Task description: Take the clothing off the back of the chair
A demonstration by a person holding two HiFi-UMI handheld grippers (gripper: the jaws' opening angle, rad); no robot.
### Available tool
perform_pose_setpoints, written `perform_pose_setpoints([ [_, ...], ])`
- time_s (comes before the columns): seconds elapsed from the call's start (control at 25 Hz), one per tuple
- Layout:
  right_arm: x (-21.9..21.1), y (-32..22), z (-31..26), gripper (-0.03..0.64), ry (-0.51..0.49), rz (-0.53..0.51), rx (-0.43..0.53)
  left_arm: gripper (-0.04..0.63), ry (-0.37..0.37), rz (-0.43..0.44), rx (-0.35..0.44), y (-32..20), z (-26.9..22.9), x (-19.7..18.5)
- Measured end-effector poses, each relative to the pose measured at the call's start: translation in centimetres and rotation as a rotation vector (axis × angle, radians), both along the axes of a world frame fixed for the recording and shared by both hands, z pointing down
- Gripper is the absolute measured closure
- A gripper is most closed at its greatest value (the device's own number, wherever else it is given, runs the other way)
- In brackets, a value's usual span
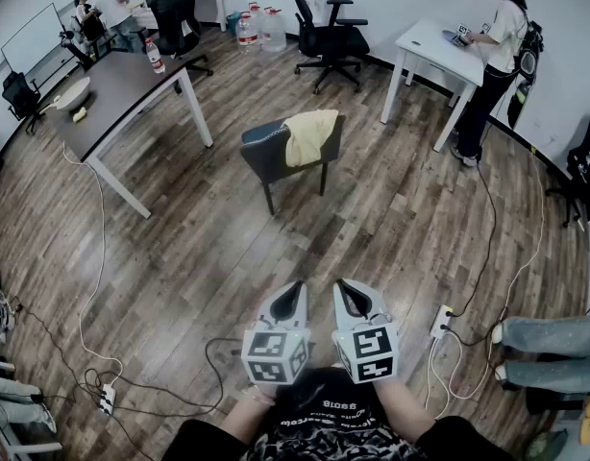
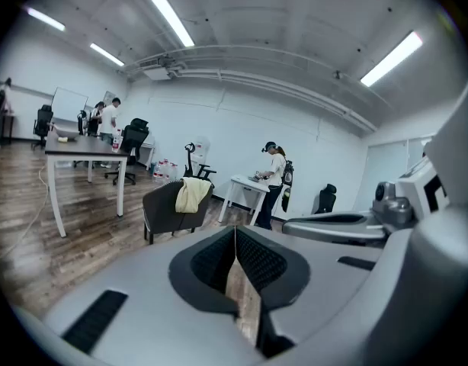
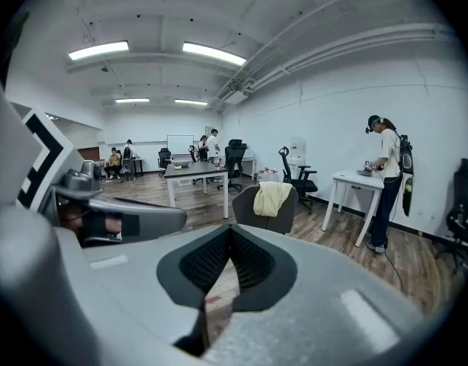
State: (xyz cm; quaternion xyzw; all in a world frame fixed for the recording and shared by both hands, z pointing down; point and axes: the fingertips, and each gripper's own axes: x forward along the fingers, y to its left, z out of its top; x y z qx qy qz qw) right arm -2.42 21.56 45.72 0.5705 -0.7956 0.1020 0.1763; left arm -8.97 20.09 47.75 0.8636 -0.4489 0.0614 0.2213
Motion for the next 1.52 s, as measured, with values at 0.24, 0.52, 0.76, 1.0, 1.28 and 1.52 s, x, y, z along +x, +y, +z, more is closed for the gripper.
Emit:
perform_pose_setpoints([
  [0.24,-1.2,-1.3,0.7,0.617,-0.029,0.001,-0.02,0.581,-0.039,-0.018,0.003,-1.2,-0.1,-1.5],
  [0.52,-2.8,-2.6,1.4,0.615,-0.056,0.023,-0.016,0.583,-0.071,0.045,0.018,-2.6,0.2,-2.1],
  [0.76,-3.1,-3.2,1.8,0.615,-0.097,0.038,-0.028,0.581,-0.044,0.04,-0.042,-3.5,1.4,-3.5],
  [1.0,-1.9,-4.0,2.4,0.615,-0.115,0.028,-0.046,0.581,-0.025,0.022,-0.088,-4.5,2.2,-2.9],
  [1.28,0.6,-8.1,3.2,0.609,-0.137,-0.022,-0.095,0.582,-0.031,-0.047,-0.124,-8.3,2.7,-1.6],
  [1.52,3.5,-12.4,3.4,0.609,-0.144,-0.036,-0.11,0.581,-0.012,-0.074,-0.159,-11.9,3.2,0.7],
])
